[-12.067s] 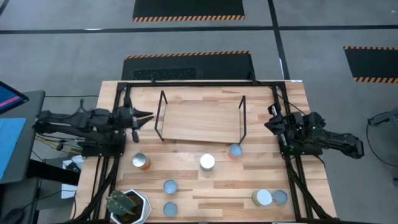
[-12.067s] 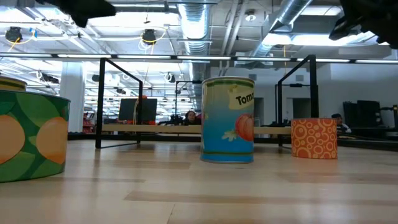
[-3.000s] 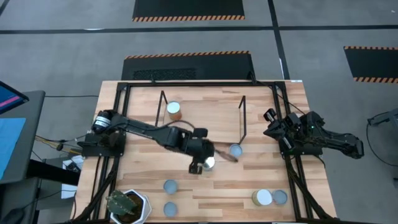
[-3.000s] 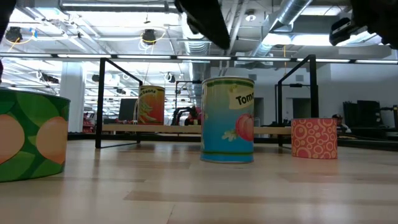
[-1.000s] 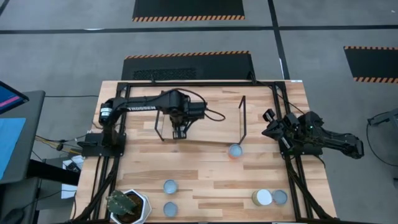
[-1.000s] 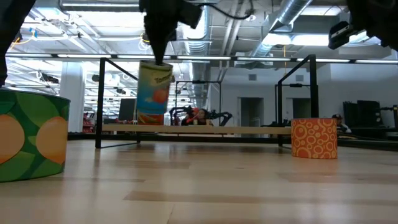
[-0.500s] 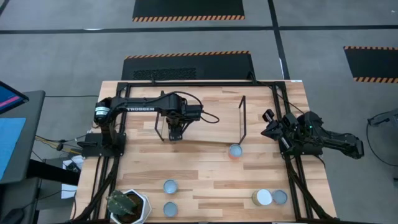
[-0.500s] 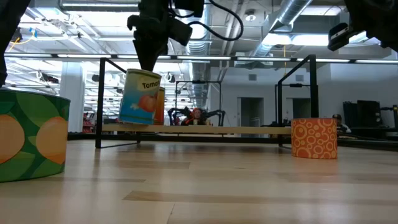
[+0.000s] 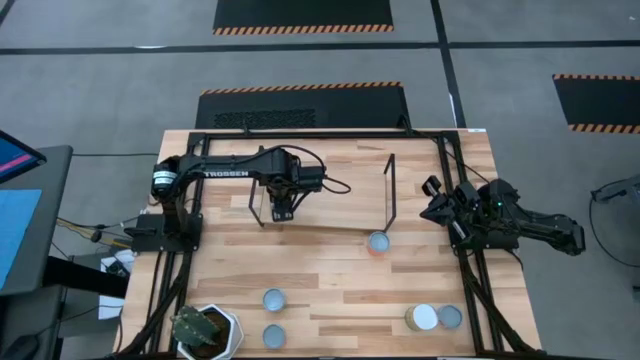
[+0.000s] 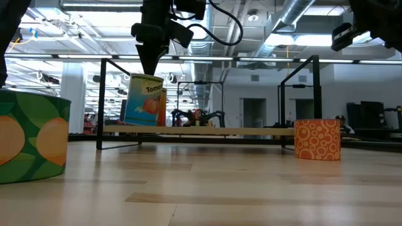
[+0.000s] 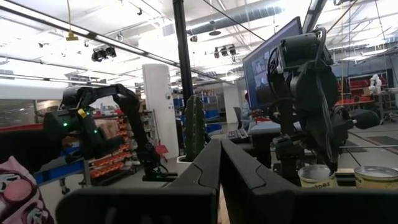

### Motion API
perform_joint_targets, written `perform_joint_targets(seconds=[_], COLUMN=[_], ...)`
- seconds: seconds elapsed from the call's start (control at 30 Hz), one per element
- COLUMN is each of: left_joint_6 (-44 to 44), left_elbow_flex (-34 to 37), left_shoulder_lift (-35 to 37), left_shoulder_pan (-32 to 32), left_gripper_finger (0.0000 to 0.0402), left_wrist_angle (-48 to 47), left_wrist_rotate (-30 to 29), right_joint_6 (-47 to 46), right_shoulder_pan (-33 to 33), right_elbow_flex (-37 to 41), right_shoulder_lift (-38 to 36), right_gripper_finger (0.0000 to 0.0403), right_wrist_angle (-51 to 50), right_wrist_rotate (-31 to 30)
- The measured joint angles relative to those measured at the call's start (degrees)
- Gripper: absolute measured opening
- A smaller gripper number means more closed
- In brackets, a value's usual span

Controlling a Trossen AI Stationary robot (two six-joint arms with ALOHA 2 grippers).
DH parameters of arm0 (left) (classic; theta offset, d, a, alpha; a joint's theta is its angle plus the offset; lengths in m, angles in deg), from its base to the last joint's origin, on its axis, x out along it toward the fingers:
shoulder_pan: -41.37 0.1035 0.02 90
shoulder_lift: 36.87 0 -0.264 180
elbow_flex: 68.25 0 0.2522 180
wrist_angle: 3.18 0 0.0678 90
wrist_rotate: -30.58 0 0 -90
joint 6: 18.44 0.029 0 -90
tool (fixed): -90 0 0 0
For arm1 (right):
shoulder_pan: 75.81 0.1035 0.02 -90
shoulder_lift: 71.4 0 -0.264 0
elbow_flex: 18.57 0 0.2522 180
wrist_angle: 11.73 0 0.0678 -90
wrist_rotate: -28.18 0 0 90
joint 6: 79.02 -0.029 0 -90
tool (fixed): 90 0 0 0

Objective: Pick and place cans onto a shelf
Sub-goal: Put the canned tomatoes on the shelf

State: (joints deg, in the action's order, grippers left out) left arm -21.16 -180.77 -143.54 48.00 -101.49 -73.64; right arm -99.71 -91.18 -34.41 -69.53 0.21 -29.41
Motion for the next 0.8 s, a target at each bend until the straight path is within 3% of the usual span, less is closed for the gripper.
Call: perform_joint_targets(seconds=[0.53,0.7,0.8], left_joint_6=[-2.7,-6.3,-9.0], left_elbow_flex=[-1.3,-6.6,-8.3], left_shoulder_lift=[0.0,-0.1,0.0], left_shoulder_pan=[1.2,0.1,-1.2], left_gripper_finger=[0.0069,0.0071,0.0071], left_wrist_angle=[-2.6,-4.0,-5.5], left_wrist_rotate=[-4.3,3.1,12.7], right_joint_6=[0.0,0.0,-0.1], right_shoulder_pan=[0.0,0.0,0.0], right_elbow_flex=[0.0,0.0,0.0], right_shoulder_lift=[0.0,0.0,0.0], right_gripper_finger=[0.0033,0.0033,0.0033], right_wrist_angle=[0.0,0.0,0.0], right_wrist_rotate=[0.7,0.7,0.7])
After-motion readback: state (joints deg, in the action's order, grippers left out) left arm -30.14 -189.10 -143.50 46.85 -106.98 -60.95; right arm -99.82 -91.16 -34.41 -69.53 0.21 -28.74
